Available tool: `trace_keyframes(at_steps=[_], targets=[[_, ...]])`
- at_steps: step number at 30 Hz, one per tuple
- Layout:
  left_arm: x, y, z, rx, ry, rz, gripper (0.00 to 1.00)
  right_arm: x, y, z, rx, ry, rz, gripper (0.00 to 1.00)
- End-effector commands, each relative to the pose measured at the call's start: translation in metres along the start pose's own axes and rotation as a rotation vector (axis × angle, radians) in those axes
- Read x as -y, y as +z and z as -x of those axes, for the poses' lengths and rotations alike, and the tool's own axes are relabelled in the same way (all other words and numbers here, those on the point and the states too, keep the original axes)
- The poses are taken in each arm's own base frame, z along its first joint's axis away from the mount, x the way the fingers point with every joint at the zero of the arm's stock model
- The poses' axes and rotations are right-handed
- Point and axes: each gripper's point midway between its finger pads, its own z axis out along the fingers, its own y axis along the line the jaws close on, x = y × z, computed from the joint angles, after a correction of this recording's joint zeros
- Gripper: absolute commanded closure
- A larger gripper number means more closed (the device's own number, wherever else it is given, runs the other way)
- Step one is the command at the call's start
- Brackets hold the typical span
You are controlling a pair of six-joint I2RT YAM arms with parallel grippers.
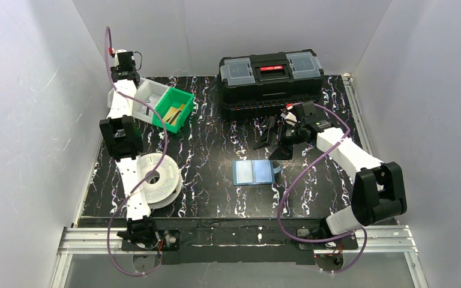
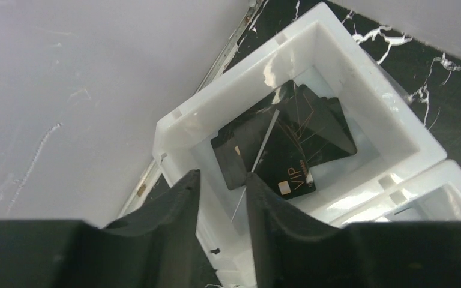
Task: Take the credit cards out of the card holder
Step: Place the credit card in the storage box.
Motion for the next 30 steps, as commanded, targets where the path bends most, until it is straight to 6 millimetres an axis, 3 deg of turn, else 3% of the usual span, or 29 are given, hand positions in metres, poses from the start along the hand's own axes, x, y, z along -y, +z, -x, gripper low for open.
trace_keyframes(at_steps=[1,4,11,19,25,30], targets=[[-0.005,-0.013,0.024,0.052,-0.064,-0.035,0.60,-0.002,0.003,-0.002,-0.014,-0.032,0.037,0.02],[-0.007,-0.019,0.030,0.061,-0.071,-0.039,0.46,-0.004,0.003,-0.002,-0.017,-0.033,0.047,0.02],[-0.010,-0.036,0.044,0.081,-0.098,-0.069,0.35,-0.002,0.003,-0.002,-0.015,-0.045,0.044,0.02],[-0.006,-0.067,0.051,0.058,-0.170,-0.163,0.13,-0.002,0.002,0.002,-0.002,-0.067,0.030,0.02],[0.003,-0.102,0.052,0.052,-0.178,-0.217,0.02,-0.003,0.001,0.004,0.017,-0.072,0.024,0.02],[0.020,-0.147,0.052,0.050,-0.191,-0.292,0.02,-0.002,-0.003,0.009,0.054,-0.083,0.001,0.02]])
